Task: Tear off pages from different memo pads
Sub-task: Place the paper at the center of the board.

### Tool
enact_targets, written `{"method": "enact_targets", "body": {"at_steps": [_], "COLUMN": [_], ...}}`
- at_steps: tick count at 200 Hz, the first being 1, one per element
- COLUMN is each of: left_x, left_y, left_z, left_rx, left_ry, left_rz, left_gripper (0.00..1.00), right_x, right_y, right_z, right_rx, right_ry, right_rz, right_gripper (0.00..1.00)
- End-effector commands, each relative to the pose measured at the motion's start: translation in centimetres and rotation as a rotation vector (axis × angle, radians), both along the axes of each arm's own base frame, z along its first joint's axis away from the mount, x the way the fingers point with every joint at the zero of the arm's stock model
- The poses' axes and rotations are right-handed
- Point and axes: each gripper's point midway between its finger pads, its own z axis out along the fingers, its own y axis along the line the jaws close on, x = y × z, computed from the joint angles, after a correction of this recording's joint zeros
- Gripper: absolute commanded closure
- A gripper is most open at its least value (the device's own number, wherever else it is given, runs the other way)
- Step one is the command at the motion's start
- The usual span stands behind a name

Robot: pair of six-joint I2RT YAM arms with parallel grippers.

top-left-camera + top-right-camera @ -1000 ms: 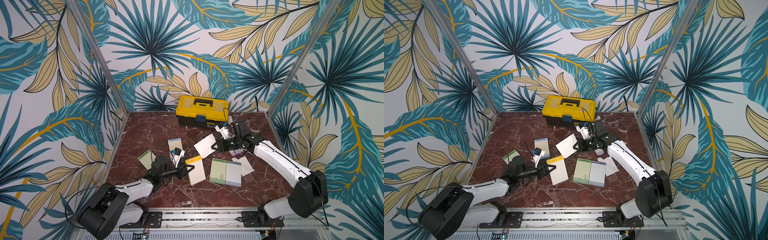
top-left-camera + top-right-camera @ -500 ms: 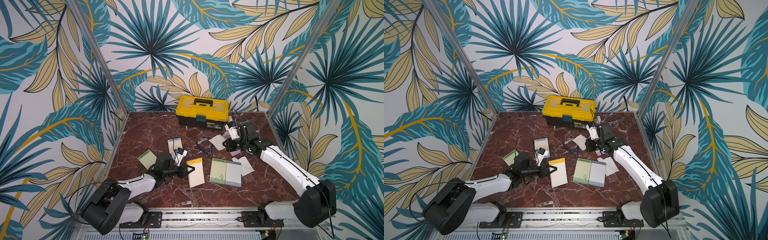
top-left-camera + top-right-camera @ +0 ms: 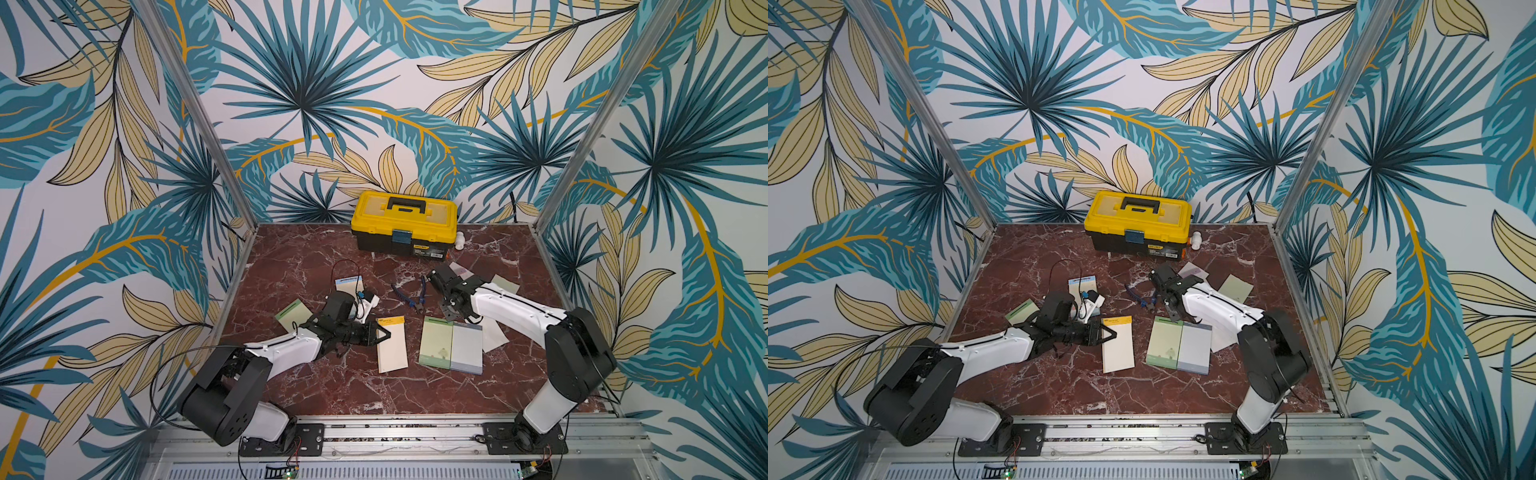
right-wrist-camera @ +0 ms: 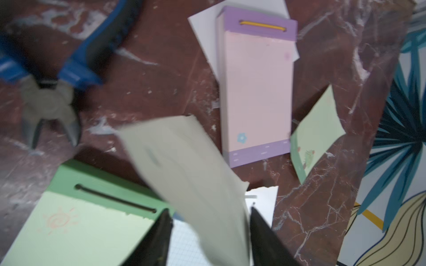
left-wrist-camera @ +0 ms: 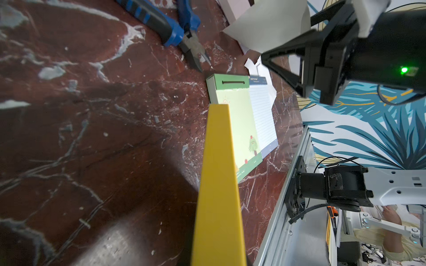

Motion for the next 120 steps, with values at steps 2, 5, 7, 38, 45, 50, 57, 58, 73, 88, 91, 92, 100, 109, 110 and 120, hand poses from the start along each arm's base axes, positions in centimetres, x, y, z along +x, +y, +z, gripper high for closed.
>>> {"method": "enact_targets", "body": {"at_steps": [2,5,7,38,45,50,57,58,73,88,91,92,100,109,110,120], "left_x": [0.7,0.8,0.8,1.2,1.3,1.4,1.5,1.5,1.7,1.9,1.9,2.0,2.0,2.0,2.0,2.2], "left_y": [0.1,0.1,0.1,0.3,0.3,0.3,0.3,0.3,0.4,0.5,0.5,0.5,0.4,0.3,0.3,0.2], "left_z": [-0.2,-0.4,-0.4,-1.5,-1.6,-1.6,-1.8,-1.8,-2.2,-2.9,-3.0,-3.1,-3.5,-3.9,-3.9,-4.2], "left_rx": [0.019,0.023,0.022,0.05,0.052,0.054,0.058,0.06,0.077,0.095,0.097,0.099,0.104,0.109,0.11,0.118], "left_ry": [0.011,0.016,0.018,0.056,0.059,0.062,0.064,0.064,0.077,0.099,0.106,0.108,0.125,0.143,0.144,0.154], "left_rz": [0.01,0.012,0.012,0.019,0.021,0.022,0.026,0.029,0.034,0.044,0.046,0.046,0.044,0.037,0.035,0.034], "left_gripper": [1.0,1.0,0.99,0.93,0.92,0.9,0.88,0.88,0.85,0.82,0.82,0.82,0.82,0.82,0.82,0.82], "right_x": [-1.9,-1.9,-1.9,-2.5,-2.5,-2.5,-2.3,-2.3,-2.1,-2.3,-2.4,-2.4,-2.7,-3.1,-3.1,-3.5], "right_y": [2.8,3.2,3.4,5.3,5.4,5.3,4.9,4.9,4.0,3.7,3.7,3.7,3.7,3.7,3.6,3.6], "right_z": [2.8,3.3,3.6,7.4,8.3,8.8,9.2,9.3,9.4,8.6,8.3,8.2,7.2,6.2,6.1,5.1], "right_rx": [0.23,0.262,0.281,0.49,0.524,0.545,0.574,0.578,0.616,0.638,0.644,0.646,0.66,0.67,0.672,0.681], "right_ry": [0.007,-0.003,-0.01,-0.013,-0.018,-0.025,-0.03,-0.032,-0.027,-0.005,0.003,0.004,0.028,0.053,0.054,0.073], "right_rz": [-0.018,-0.02,-0.019,0.006,0.009,0.001,-0.023,-0.027,-0.073,-0.097,-0.103,-0.104,-0.124,-0.146,-0.15,-0.175], "right_gripper": [0.26,0.25,0.24,0.2,0.2,0.2,0.2,0.2,0.2,0.27,0.3,0.3,0.38,0.48,0.49,0.61]}}
